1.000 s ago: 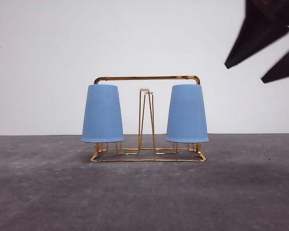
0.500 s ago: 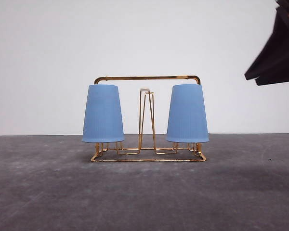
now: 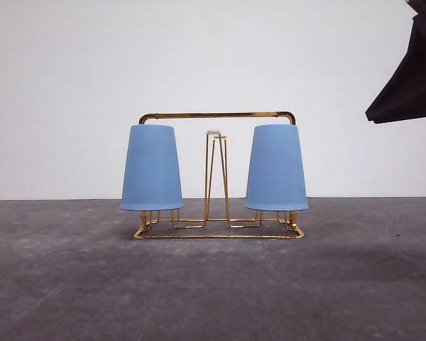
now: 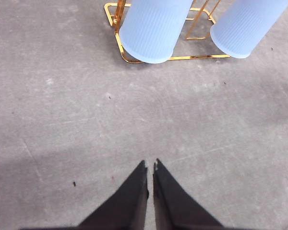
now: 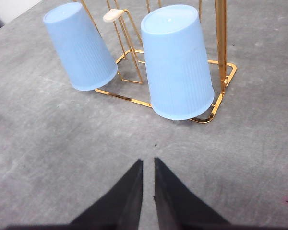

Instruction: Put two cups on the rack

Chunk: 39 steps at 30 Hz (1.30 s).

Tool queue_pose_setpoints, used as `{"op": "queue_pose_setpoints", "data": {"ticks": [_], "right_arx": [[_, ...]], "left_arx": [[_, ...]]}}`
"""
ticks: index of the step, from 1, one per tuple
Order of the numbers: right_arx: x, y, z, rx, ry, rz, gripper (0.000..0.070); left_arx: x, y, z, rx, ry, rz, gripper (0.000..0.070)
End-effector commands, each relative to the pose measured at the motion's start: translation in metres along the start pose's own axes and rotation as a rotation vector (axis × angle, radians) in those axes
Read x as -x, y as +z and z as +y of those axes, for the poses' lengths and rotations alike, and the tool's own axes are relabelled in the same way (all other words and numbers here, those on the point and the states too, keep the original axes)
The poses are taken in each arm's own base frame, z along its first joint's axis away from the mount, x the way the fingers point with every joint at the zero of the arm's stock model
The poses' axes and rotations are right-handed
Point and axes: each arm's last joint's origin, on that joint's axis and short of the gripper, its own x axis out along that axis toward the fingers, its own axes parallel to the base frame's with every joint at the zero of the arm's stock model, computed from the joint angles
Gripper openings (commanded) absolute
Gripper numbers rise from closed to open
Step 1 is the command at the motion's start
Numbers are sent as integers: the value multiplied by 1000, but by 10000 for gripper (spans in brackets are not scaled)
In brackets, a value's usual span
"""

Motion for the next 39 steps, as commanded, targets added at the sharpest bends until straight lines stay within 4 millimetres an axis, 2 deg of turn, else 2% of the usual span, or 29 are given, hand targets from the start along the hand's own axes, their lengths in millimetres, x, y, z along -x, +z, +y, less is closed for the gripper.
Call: {"op": "queue_pose_setpoints", "data": {"ticks": [1,4,8,14,19,26,31,39], "right_arx": [[0,3,1,3,7,-13,40],[0,3,1,3,7,-14,40],[0,3,1,3,7,-14,40],[0,3,1,3,7,-14,40],[0,3,1,3,7,-14,40],[0,3,1,4,8,-15,40],[0,3,1,5,8,-17,40],[0,3,1,5,8,-17,40]], "left_arx": [[2,1,-1,-26,-7,-25,0],[5,-7,4,-105,6,-113,0],[3,-26,18,-157,54,-321,0],[-6,-52,41,-230,260,-526,0],[-17,-69,56,-199,385,-539,0],[-38,-90,69,-177,421,-509,0],[-36,-85,68,-192,420,-575,0],[-35,-84,68,-194,420,-585,0]]}}
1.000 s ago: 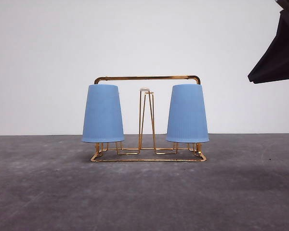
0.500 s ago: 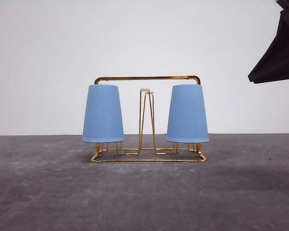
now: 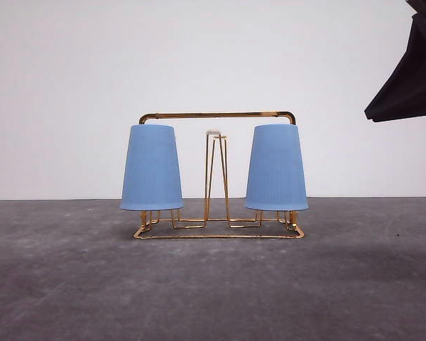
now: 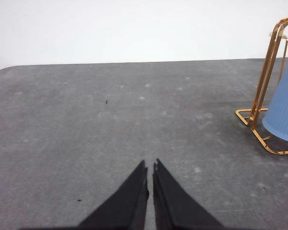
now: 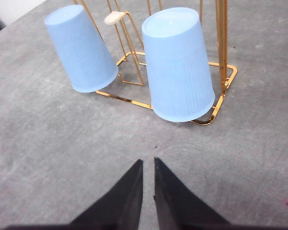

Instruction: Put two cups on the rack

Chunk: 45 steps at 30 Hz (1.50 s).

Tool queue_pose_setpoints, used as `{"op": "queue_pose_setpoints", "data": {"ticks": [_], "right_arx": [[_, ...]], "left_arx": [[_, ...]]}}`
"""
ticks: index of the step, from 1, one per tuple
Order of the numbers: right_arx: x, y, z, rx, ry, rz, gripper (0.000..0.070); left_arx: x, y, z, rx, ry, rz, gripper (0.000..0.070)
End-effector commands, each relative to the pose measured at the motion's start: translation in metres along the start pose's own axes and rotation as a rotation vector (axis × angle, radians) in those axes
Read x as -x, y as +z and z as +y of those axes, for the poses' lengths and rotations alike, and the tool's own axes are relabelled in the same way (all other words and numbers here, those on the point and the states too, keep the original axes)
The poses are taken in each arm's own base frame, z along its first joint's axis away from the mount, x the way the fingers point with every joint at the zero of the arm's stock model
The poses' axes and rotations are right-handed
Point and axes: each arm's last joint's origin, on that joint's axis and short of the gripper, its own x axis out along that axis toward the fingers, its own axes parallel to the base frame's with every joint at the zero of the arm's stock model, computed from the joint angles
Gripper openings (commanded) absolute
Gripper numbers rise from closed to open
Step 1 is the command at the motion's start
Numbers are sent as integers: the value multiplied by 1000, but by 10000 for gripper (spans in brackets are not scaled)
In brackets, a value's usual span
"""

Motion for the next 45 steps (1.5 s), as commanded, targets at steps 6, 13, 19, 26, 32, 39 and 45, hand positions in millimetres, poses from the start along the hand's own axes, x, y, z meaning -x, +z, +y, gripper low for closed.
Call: {"op": "queue_pose_setpoints", "data": {"ticks": [6,13,19,26,32,39,45], "right_arx": [[0,3,1,4,6,-12,40],[24,-18,-12,186,-193,-114,40],[40,-63,-35,112,-475,-276,40],[44,-87,-47,51,-586,-329,40],[47,-86,-48,45,-612,-352,40],[47,-85,-48,51,-612,-363,40],[47,-85,-48,51,-612,-363,40]], "left_arx": [[-1,-3,0,-4,3,0,0],[-1,-3,0,-4,3,0,0],[-1,-3,0,-4,3,0,0],[-1,-3,0,-4,3,0,0],[-1,-3,0,-4,3,0,0],[-1,-3,0,-4,3,0,0],[-1,-3,0,-4,3,0,0]]}}
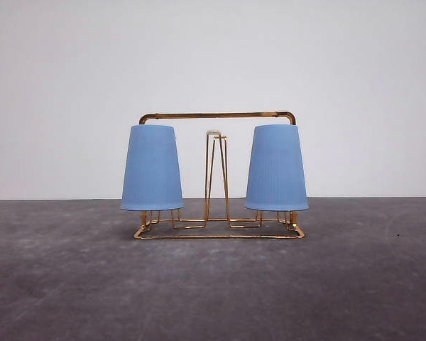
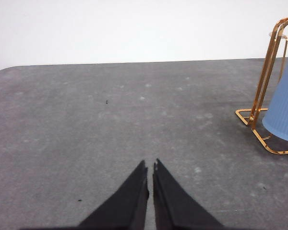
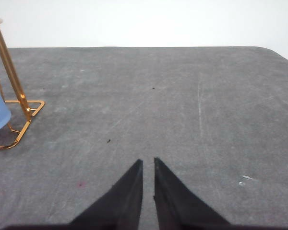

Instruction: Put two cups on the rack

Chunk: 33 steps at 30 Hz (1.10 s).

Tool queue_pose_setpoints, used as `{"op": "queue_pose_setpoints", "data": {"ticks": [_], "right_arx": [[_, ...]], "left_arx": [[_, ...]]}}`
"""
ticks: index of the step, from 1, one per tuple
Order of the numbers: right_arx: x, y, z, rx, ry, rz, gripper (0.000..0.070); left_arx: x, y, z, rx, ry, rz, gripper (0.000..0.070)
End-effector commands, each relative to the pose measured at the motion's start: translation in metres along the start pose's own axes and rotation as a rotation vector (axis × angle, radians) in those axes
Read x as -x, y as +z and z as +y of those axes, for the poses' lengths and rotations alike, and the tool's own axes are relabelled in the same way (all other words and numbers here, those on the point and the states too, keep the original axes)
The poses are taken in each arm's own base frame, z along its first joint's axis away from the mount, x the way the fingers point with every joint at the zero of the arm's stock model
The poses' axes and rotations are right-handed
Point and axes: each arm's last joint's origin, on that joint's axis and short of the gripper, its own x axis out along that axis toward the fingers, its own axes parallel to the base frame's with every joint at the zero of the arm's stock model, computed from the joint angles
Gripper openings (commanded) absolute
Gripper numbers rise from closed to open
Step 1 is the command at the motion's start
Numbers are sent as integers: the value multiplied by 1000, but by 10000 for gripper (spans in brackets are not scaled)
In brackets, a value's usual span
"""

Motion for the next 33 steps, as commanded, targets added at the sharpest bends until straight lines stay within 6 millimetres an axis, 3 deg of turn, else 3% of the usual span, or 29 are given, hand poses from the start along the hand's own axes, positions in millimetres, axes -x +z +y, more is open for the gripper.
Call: {"op": "queue_pose_setpoints", "data": {"ticks": [1,33], "right_arx": [[0,0,0,-11,0,-7,40],[0,0,0,-11,0,-7,40]], "left_arx": [[-1,-3,0,-3,3,0,0],[-1,-3,0,-3,3,0,0]]}}
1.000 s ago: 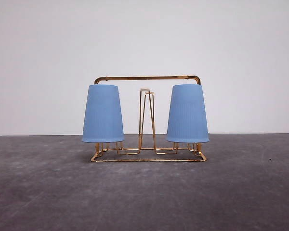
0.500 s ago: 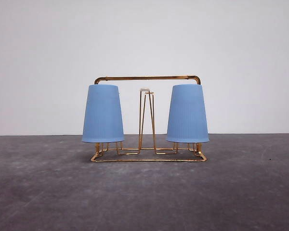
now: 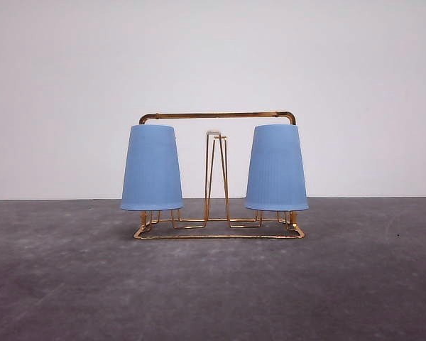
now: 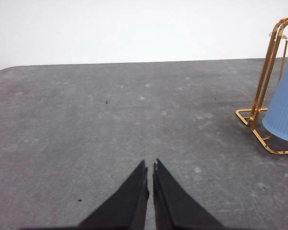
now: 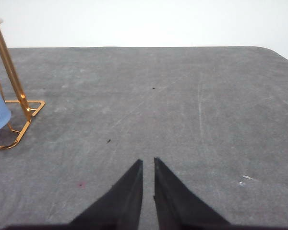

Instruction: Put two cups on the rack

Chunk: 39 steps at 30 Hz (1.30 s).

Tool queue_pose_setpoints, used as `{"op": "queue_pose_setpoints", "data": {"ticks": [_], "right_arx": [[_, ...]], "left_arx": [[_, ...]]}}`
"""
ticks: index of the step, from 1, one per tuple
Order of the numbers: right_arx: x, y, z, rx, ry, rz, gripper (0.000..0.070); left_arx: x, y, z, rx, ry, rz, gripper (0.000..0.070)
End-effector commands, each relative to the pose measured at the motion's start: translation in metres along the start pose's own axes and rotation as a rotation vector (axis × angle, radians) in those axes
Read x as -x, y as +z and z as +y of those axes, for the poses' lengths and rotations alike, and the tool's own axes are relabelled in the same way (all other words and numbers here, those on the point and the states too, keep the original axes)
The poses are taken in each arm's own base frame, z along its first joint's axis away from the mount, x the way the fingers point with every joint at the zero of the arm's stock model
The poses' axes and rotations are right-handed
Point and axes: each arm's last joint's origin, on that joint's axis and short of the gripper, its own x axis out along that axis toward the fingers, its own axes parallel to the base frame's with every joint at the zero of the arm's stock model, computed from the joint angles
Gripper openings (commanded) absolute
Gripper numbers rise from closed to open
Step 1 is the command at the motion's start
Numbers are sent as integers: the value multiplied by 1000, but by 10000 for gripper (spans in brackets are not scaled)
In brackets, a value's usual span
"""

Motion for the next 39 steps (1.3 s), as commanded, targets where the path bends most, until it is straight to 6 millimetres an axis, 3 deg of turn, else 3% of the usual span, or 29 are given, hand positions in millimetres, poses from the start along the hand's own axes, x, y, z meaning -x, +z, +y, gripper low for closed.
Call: {"op": "queue_pose_setpoints", "data": {"ticks": [1,39], "right_arx": [[0,0,0,-11,0,-7,40],[0,0,0,-11,0,-7,40]], "left_arx": [[-1,-3,0,-3,3,0,0],[-1,-3,0,-3,3,0,0]]}}
